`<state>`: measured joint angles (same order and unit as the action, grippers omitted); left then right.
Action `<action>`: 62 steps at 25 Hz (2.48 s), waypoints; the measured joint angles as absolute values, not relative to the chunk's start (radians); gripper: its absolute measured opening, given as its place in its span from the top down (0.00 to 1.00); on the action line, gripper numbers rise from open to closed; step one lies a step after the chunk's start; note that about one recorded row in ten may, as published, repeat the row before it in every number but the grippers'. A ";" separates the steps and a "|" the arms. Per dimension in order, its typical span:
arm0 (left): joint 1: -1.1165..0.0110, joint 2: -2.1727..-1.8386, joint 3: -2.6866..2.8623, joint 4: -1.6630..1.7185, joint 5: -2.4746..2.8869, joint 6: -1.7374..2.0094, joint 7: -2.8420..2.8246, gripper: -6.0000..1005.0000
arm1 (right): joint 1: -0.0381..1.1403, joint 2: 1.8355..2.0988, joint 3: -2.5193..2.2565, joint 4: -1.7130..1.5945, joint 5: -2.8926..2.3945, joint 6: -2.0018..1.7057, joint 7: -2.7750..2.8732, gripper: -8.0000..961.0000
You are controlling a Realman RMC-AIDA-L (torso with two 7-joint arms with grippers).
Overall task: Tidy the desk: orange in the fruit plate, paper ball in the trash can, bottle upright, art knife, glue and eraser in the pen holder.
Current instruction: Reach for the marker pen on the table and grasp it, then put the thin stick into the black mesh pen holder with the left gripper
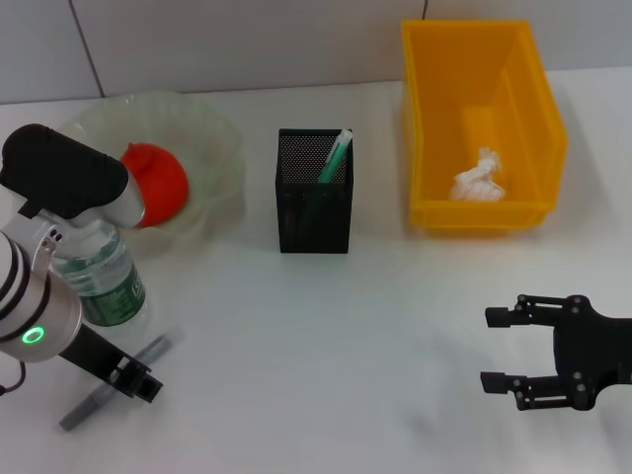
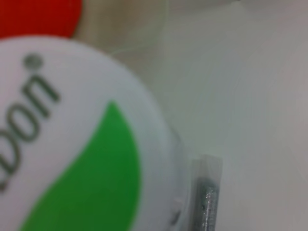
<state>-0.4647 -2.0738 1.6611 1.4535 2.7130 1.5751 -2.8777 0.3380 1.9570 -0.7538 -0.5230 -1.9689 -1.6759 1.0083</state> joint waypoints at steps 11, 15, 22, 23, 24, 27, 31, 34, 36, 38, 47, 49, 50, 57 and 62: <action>-0.465 -2.075 1.697 1.451 2.736 1.564 -2.878 0.46 | 0.336 1.959 -0.755 -0.519 -1.971 -1.675 1.008 0.20; -0.465 -2.077 1.707 1.451 2.753 1.563 -2.878 0.58 | 0.336 1.959 -0.755 -0.518 -1.971 -1.675 1.008 0.20; -0.465 -2.077 1.709 1.451 2.754 1.563 -2.878 0.62 | 0.335 1.959 -0.755 -0.519 -1.974 -1.676 1.008 0.20; -0.465 -2.077 1.713 1.451 2.754 1.563 -2.878 0.62 | 0.335 1.959 -0.755 -0.519 -1.974 -1.676 1.008 0.20; -0.465 -2.077 1.717 1.451 2.754 1.561 -2.878 0.62 | 0.334 1.959 -0.755 -0.519 -1.974 -1.676 1.008 0.20; -0.467 -2.077 1.718 1.451 2.752 1.559 -2.877 0.63 | 0.334 1.959 -0.755 -0.520 -1.974 -1.677 1.008 0.20; -0.471 -2.076 1.718 1.449 2.749 1.558 -2.875 0.66 | 0.335 1.959 -0.752 -0.520 -1.980 -1.677 1.008 0.20; -0.473 -2.076 1.717 1.448 2.746 1.557 -2.873 0.75 | 0.336 1.959 -0.750 -0.520 -1.985 -1.677 1.008 0.20; -0.483 -2.075 1.716 1.429 2.739 1.556 -2.869 0.81 | 0.336 1.959 -0.750 -0.520 -1.985 -1.676 1.007 0.20; -0.485 -2.075 1.716 1.424 2.739 1.556 -2.868 0.83 | 0.336 1.959 -0.750 -0.520 -1.985 -1.675 1.006 0.20; -0.486 -2.077 1.712 1.437 2.740 1.560 -2.867 0.90 | 0.332 1.959 -0.747 -0.524 -1.985 -1.672 1.006 0.20; -0.486 -2.077 1.713 1.438 2.740 1.560 -2.867 0.91 | 0.332 1.959 -0.746 -0.524 -1.985 -1.672 1.006 0.20; -0.486 -2.077 1.713 1.438 2.740 1.560 -2.867 0.91 | 0.332 1.959 -0.746 -0.525 -1.985 -1.672 1.006 0.20; -0.485 -2.077 1.717 1.445 2.738 1.559 -2.873 0.95 | 0.332 1.959 -0.752 -0.526 -1.985 -1.672 1.006 0.20; -0.472 -2.078 1.749 1.476 2.729 1.543 -2.877 0.92 | 0.332 1.959 -0.753 -0.525 -1.985 -1.672 1.006 0.20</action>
